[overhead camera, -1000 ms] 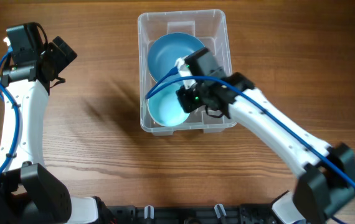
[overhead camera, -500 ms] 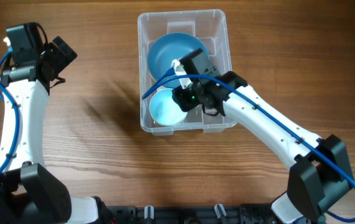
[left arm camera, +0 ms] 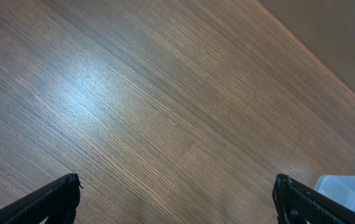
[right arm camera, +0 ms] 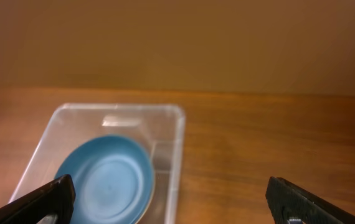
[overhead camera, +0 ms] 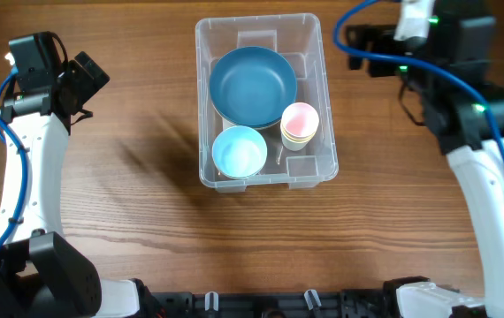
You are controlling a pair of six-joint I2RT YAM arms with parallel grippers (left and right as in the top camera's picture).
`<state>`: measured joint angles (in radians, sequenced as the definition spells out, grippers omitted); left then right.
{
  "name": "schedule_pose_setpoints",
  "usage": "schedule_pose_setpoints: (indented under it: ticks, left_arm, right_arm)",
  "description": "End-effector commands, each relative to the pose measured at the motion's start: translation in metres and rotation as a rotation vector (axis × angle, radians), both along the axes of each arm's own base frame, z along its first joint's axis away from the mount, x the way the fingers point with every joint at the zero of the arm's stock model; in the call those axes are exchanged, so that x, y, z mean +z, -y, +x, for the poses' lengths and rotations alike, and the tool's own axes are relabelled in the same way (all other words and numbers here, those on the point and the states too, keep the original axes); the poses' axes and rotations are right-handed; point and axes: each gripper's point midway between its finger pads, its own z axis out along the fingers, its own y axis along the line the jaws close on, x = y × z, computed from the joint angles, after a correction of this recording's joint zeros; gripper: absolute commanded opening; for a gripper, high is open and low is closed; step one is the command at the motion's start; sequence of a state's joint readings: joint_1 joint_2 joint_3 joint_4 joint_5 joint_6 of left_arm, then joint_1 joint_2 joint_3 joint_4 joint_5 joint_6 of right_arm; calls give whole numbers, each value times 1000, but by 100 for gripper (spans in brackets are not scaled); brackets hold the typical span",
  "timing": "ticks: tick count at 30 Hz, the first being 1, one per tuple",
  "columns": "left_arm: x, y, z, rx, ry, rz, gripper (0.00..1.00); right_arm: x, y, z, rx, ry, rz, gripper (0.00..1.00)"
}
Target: Pack container
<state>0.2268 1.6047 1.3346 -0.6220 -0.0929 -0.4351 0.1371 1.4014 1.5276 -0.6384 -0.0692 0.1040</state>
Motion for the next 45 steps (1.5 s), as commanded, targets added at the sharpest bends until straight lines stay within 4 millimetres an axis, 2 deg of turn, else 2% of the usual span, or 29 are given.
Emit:
schedule_pose_setpoints:
  ticks: [1,7,18,21,26,28,30,31,33,36,37,38,41,45]
  left_arm:
    - [1,-4,2,11,2,8,100]
    - [1,-4,2,11,2,8,100]
    - [1,-4,2,11,2,8,100]
    - [1,-4,2,11,2,8,100]
    - [1,-4,2,11,2,8,100]
    - [1,-4,2,11,2,8,100]
    - [1,-4,2,11,2,8,100]
    - [1,-4,2,11,2,8,100]
    - [1,-4,2,11,2,8,100]
    - [1,-4,2,11,2,8,100]
    - [1,-4,2,11,2,8,100]
    - [1,-4,2,11,2,8,100]
    - [1,-4,2,11,2,8,100]
    - [1,-4,2,11,2,8,100]
  right_arm:
    - [-2,12,4,-33,-8,-1,100]
    - [-7,12,5,-34,-21,-2,100]
    - [-2,12,8,-35,2,-4,100]
    - [12,12,15,-36,66,4,100]
    - [49,9,29,-26,227,22,100]
    - [56,9,24,-14,251,-6,99]
    - [71,11,11,17,297,-80,100]
    - [88,12,-6,36,343,-131,100]
    - [106,15,-27,48,402,-172,100]
    - [128,20,-71,68,501,-262,100]
    - [133,22,-92,73,539,-298,100]
    - [136,24,-105,75,562,-316,100]
    - [138,30,-164,70,659,-361,100]
    - [119,36,-219,52,736,-351,100]
